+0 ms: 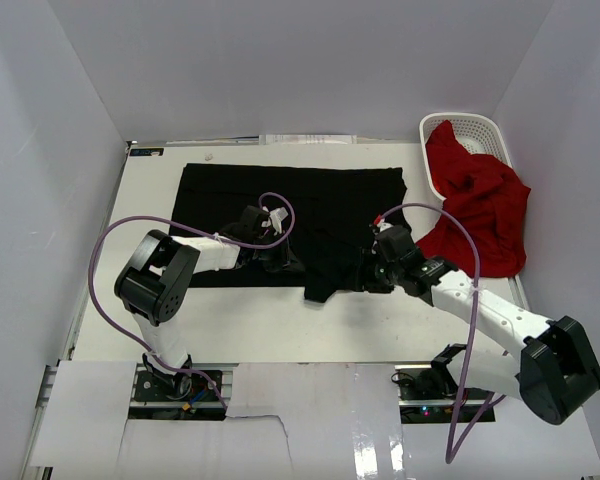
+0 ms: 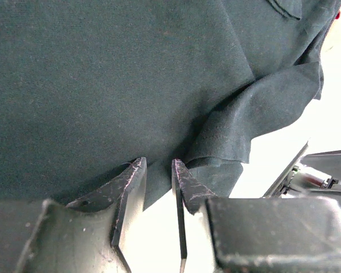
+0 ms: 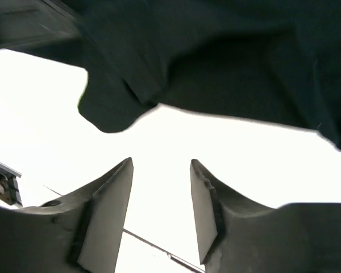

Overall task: Fold and stack the t-shirts
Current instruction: Grap the side of the flattened tshirt closest away from the robot with both arms

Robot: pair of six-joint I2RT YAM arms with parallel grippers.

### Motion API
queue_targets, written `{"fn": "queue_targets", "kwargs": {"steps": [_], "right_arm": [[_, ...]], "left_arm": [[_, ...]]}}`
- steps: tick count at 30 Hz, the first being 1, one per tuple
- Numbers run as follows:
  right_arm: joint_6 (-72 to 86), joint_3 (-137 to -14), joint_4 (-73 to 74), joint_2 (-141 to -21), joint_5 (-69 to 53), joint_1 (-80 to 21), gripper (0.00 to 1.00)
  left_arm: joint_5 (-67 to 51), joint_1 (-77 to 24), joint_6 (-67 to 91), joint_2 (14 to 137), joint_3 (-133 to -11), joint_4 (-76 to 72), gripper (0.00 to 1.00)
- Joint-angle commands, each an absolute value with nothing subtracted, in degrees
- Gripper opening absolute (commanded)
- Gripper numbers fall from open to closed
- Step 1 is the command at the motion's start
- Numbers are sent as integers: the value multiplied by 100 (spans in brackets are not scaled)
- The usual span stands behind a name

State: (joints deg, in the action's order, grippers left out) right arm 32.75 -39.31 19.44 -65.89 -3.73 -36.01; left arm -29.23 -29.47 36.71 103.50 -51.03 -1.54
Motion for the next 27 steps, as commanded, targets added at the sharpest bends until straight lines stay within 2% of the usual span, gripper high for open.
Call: {"fn": "queue_targets", "kwargs": {"steps": [1, 4, 6, 13, 16, 27], "right_arm": [[3849, -3736, 1205, -6521, -623, -3586, 49], [4147, -3586, 985, -6662, -764, -3586, 43], [4419, -3411, 634, -6723, -913, -3595, 43], [5588, -2673, -544, -6794, -967, -3577, 54], [6114, -2207, -1158, -6707, -932, -3577, 55], [6583, -1951, -1810, -6653, -343, -3577, 49]], "left_arm": [[-2971, -2979, 3568, 10230, -5238, -88, 36], [-2971, -2979, 3560, 10187, -5221, -88, 36], [-2971, -2979, 3560, 10169, -5203, -88, 36], [-2962, -2979, 3586, 10125, -5168, -97, 36], [-2944, -2979, 3586, 10099, -5168, -88, 36], [-2971, -2979, 3647, 10116, -5142, -158, 36]]}}
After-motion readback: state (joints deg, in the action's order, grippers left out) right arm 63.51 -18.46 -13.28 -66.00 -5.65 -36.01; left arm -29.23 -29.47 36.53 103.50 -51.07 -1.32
